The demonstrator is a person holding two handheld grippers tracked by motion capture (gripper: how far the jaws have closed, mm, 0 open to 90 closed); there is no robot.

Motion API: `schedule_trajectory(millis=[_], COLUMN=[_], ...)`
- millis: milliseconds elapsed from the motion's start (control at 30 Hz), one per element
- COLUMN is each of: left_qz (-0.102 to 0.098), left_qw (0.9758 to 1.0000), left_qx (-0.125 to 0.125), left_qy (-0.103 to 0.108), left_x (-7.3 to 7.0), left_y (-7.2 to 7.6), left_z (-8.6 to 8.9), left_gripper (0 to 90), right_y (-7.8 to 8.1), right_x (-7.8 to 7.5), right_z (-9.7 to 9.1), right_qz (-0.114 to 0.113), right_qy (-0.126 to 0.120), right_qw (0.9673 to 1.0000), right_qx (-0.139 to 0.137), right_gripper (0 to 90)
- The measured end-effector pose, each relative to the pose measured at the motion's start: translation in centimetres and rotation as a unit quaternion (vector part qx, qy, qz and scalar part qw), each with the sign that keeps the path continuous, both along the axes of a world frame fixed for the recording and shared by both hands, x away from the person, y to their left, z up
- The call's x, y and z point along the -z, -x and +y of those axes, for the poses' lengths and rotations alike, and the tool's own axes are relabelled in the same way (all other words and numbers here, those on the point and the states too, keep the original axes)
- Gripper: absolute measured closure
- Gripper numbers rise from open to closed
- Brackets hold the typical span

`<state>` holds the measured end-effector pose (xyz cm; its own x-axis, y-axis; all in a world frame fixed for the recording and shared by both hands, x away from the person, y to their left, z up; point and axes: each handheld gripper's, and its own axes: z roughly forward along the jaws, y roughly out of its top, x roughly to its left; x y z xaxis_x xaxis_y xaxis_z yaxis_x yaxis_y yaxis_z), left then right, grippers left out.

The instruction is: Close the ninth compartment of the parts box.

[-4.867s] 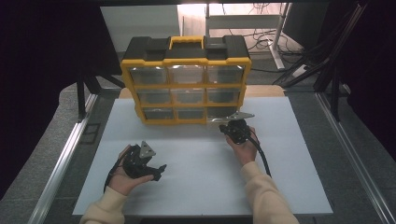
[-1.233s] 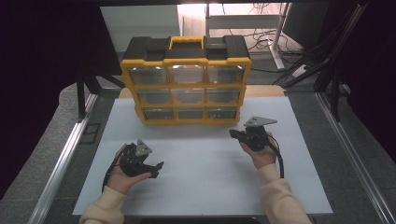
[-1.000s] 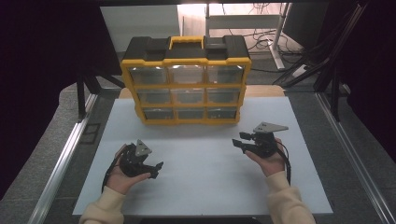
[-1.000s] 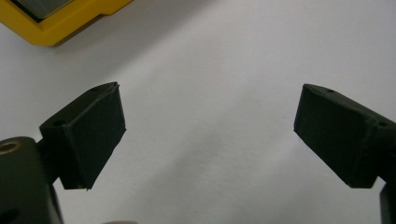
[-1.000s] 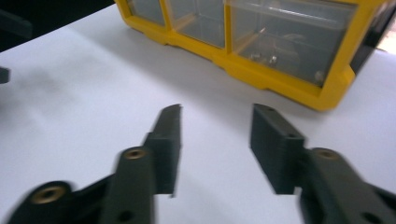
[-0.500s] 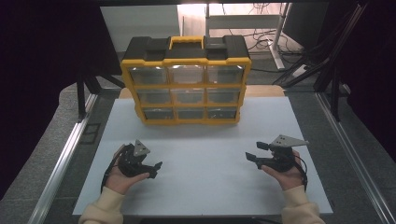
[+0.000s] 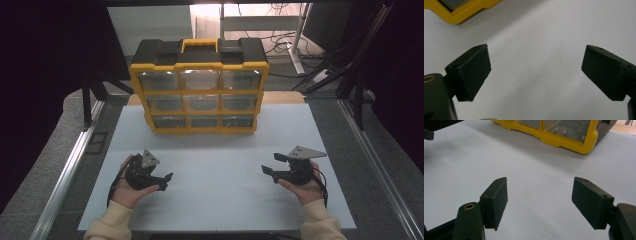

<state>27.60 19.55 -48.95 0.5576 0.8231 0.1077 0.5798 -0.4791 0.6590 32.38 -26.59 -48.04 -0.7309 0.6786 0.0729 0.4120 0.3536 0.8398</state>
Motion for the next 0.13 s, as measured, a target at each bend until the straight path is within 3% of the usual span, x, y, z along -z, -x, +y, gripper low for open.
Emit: schedule_trajectory(millis=[133], left_qz=[0.0], left_qw=[1.0], left_qx=[-0.002], left_qy=[0.001], left_x=[0.06], left_y=[0.0], left_z=[-0.01], left_gripper=[9.2], right_y=[-0.08], right_x=[-0.01], right_z=[-0.1], right_qz=[-0.001], right_qy=[0.001], right_qw=[1.0], right_qx=[0.003], right_gripper=[29.3])
